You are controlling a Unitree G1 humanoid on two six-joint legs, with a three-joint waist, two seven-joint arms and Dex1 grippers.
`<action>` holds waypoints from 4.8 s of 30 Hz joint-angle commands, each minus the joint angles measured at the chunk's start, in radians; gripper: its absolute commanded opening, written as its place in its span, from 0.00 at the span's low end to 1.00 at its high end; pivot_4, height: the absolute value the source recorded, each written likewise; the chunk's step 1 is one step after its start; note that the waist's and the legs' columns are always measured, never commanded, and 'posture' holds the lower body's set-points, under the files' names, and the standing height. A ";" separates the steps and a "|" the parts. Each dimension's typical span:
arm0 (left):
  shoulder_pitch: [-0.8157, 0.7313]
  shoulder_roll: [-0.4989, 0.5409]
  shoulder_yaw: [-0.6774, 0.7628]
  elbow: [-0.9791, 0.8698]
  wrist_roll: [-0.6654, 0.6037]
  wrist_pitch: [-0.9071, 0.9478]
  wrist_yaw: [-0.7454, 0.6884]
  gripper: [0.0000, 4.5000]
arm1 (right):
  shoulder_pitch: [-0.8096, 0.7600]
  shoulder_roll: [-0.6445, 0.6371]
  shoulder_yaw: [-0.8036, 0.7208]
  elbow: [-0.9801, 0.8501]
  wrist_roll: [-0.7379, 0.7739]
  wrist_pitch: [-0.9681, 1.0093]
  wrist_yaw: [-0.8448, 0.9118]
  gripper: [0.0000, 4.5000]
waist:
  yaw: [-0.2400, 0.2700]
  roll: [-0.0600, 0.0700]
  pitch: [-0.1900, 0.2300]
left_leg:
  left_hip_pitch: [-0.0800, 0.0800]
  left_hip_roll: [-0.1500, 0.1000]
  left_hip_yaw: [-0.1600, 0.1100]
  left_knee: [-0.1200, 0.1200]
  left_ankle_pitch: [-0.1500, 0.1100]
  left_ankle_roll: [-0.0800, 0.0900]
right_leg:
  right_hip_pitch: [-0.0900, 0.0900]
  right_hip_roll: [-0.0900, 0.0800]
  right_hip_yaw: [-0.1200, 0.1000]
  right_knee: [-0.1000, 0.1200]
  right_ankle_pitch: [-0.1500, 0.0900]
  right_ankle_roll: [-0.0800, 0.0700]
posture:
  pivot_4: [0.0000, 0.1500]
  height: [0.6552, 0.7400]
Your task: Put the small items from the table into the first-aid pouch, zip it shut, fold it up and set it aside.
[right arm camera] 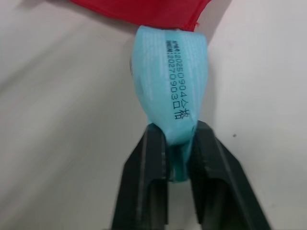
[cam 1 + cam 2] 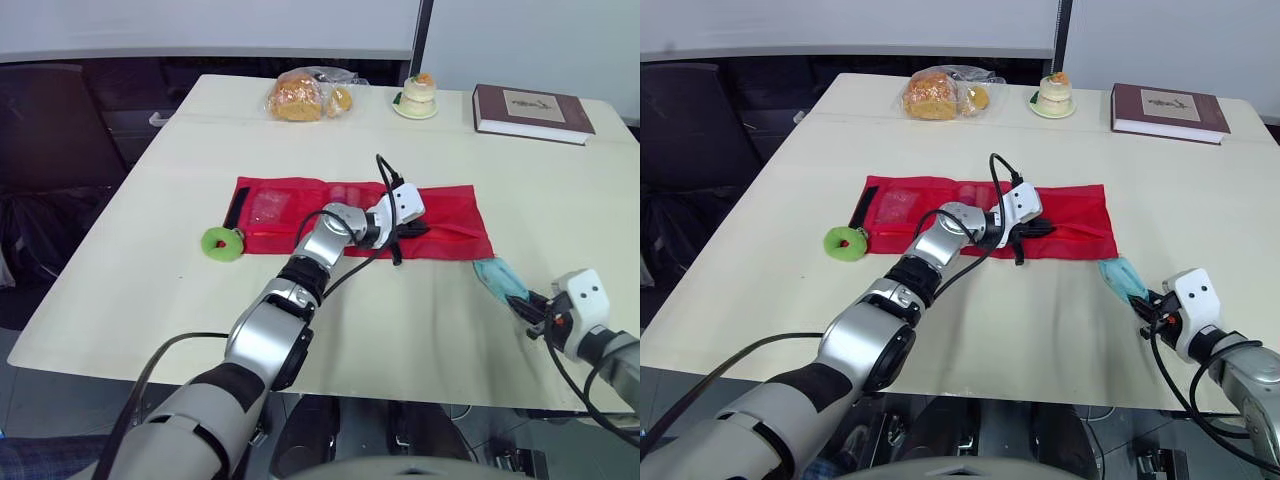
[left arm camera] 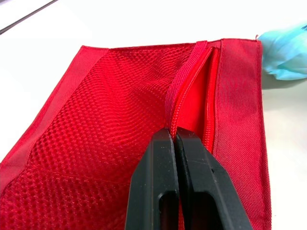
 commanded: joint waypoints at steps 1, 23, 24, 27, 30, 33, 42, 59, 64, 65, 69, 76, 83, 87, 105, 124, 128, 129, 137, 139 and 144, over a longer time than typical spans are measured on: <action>-0.021 -0.017 -0.007 -0.072 -0.015 0.018 -0.003 0.00 | 0.085 0.012 -0.105 -0.181 0.077 0.031 0.013 0.00 | -0.001 0.000 0.000 | 0.000 0.000 0.000 0.000 0.000 0.000 | 0.000 0.000 0.000 0.000 0.000 0.000 | 1.00 0.87; 0.184 -0.098 -0.149 -0.489 -0.045 0.254 -0.048 0.00 | -0.108 0.208 0.056 -0.307 0.103 0.397 -0.397 0.00 | -0.007 0.001 0.000 | 0.001 0.001 0.001 0.000 0.000 0.000 | 0.000 0.000 0.001 0.000 0.000 0.000 | 1.00 0.87; 0.190 -0.101 -0.151 -0.502 -0.049 0.265 -0.045 0.00 | -0.112 0.212 0.058 -0.306 0.099 0.398 -0.400 0.00 | -0.007 0.001 0.000 | 0.001 0.001 0.001 0.000 0.000 0.000 | 0.000 0.000 0.001 0.000 0.000 0.000 | 1.00 0.87; 0.199 -0.109 -0.148 -0.512 -0.048 0.297 -0.017 0.00 | -0.099 0.177 0.086 -0.323 0.092 0.381 -0.349 0.00 | -0.007 0.001 0.000 | 0.001 0.001 0.001 0.000 0.000 0.000 | 0.000 0.000 0.001 0.000 0.000 0.000 | 1.00 0.87; 0.190 -0.116 -0.131 -0.489 -0.044 0.299 0.027 0.00 | -0.073 0.148 0.099 -0.348 0.104 0.379 -0.300 0.00 | -0.006 0.001 -0.001 | 0.001 0.000 0.001 0.000 0.000 0.000 | 0.000 0.000 0.001 0.000 0.000 0.000 | 1.00 0.87; 0.182 -0.125 -0.118 -0.483 -0.055 0.293 0.055 0.00 | -0.055 0.128 0.111 -0.360 0.108 0.386 -0.271 0.00 | -0.008 0.001 -0.001 | 0.001 0.001 0.000 0.000 0.000 0.000 | 0.000 0.000 0.001 0.000 0.000 0.000 | 1.00 0.87; 0.252 -0.101 -0.196 -0.588 -0.091 0.307 -0.034 0.00 | -0.201 0.286 0.009 -0.257 0.050 0.438 -0.476 0.00 | -0.006 0.002 -0.001 | 0.001 0.001 0.001 0.000 0.000 0.000 | 0.000 0.000 0.001 0.000 0.000 0.000 | 1.00 0.87; 0.294 -0.108 -0.275 -0.657 -0.109 0.380 -0.065 0.00 | -0.440 0.287 0.110 0.051 -0.093 0.253 -0.406 0.00 | -0.012 0.004 -0.001 | 0.002 0.001 0.002 0.000 0.000 0.000 | 0.000 0.001 0.002 0.001 0.000 0.000 | 1.00 0.87; 0.296 -0.119 -0.276 -0.650 -0.111 0.403 -0.050 0.00 | -0.458 0.288 0.126 0.092 -0.100 0.198 -0.350 0.31 | -0.012 0.004 -0.001 | 0.002 0.001 0.002 0.000 0.000 0.000 | 0.000 0.001 0.002 0.001 0.000 0.000 | 1.00 0.87; 0.295 -0.119 -0.278 -0.647 -0.107 0.402 -0.045 0.00 | -0.455 0.285 0.128 0.092 -0.100 0.194 -0.339 0.40 | -0.012 0.004 -0.001 | 0.001 0.001 0.002 0.000 0.000 0.000 | 0.000 0.001 0.002 0.001 0.000 0.000 | 1.00 0.87; 0.276 -0.128 -0.256 -0.577 -0.081 0.368 0.018 0.00 | -0.394 0.259 0.101 0.041 -0.089 0.197 -0.296 0.81 | -0.004 0.004 -0.001 | 0.001 0.001 0.001 0.000 0.000 0.000 | 0.000 0.001 0.002 0.000 0.000 0.000 | 1.00 0.87; 0.228 -0.150 -0.194 -0.464 -0.086 0.343 0.107 0.00 | -0.265 0.188 0.028 -0.109 -0.022 0.201 -0.183 0.99 | -0.009 0.006 -0.001 | 0.001 0.000 0.001 0.000 0.000 0.000 | 0.000 0.000 0.002 0.000 0.000 0.000 | 1.00 0.87; 0.202 -0.166 -0.185 -0.405 -0.102 0.318 0.135 0.00 | -0.163 0.142 -0.023 -0.166 0.046 0.217 -0.118 0.99 | -0.011 0.006 -0.001 | 0.002 0.001 0.001 0.000 0.000 0.000 | 0.000 0.002 0.001 0.000 0.000 0.000 | 1.00 0.87; 0.204 -0.174 -0.188 -0.399 -0.105 0.314 0.138 0.00 | -0.159 0.135 -0.014 -0.163 0.046 0.208 -0.118 0.99 | -0.009 0.006 -0.001 | 0.001 0.001 0.001 0.000 0.000 0.000 | 0.000 0.001 0.002 0.000 0.000 0.000 | 1.00 0.87; 0.223 -0.162 -0.190 -0.435 -0.135 0.270 0.072 0.00 | 0.050 0.122 -0.265 -0.217 0.143 0.100 0.007 0.01 | -0.008 0.006 -0.001 | 0.001 0.001 0.001 0.000 0.000 0.000 | 0.000 0.001 0.002 0.000 -0.001 0.000 | 1.00 0.87; 0.271 0.274 -0.033 -0.873 -0.476 0.451 -0.444 1.00 | -0.043 0.106 -0.261 0.077 0.203 0.127 -0.022 0.98 | -0.010 0.008 -0.002 | 0.002 0.002 0.001 0.000 0.000 0.000 | 0.000 0.001 0.002 0.000 -0.003 -0.004 | 1.00 0.87; 0.318 0.428 0.023 -0.949 -0.511 0.451 -0.497 1.00 | -0.088 0.127 -0.240 0.132 0.232 0.149 -0.027 0.98 | -0.010 0.009 -0.001 | 0.002 0.002 0.002 0.000 0.000 0.000 | 0.000 0.001 0.002 0.000 -0.003 -0.004 | 1.00 0.87; 0.334 0.463 0.036 -0.971 -0.530 0.458 -0.517 1.00 | -0.092 0.127 -0.237 0.142 0.240 0.165 -0.029 0.98 | -0.010 0.010 -0.001 | 0.002 0.002 0.002 0.000 0.000 0.000 | 0.000 0.001 0.002 0.000 -0.003 -0.004 | 1.00 0.87; 0.424 0.628 0.125 -1.101 -0.638 0.517 -0.548 1.00 | -0.057 0.093 -0.244 0.199 0.184 0.131 0.011 0.49 | -0.007 0.010 -0.001 | 0.002 0.001 0.002 0.000 0.000 0.000 | 0.000 0.001 0.002 0.000 -0.003 -0.004 | 1.00 0.87; 0.433 0.638 0.140 -1.118 -0.648 0.518 -0.524 1.00 | -0.050 0.085 -0.259 0.216 0.174 0.119 0.009 0.31 | -0.008 0.010 -0.001 | 0.002 0.002 0.002 0.000 0.000 0.000 | 0.000 0.001 0.002 0.000 -0.003 -0.004 | 1.00 0.87; 0.446 0.677 0.171 -1.142 -0.674 0.552 -0.488 1.00 | -0.032 0.068 -0.325 0.276 0.077 0.068 -0.084 0.03 | -0.007 0.010 -0.001 | 0.002 0.002 0.002 0.000 0.000 0.000 | 0.000 0.001 0.003 0.000 -0.003 -0.004 | 1.00 0.87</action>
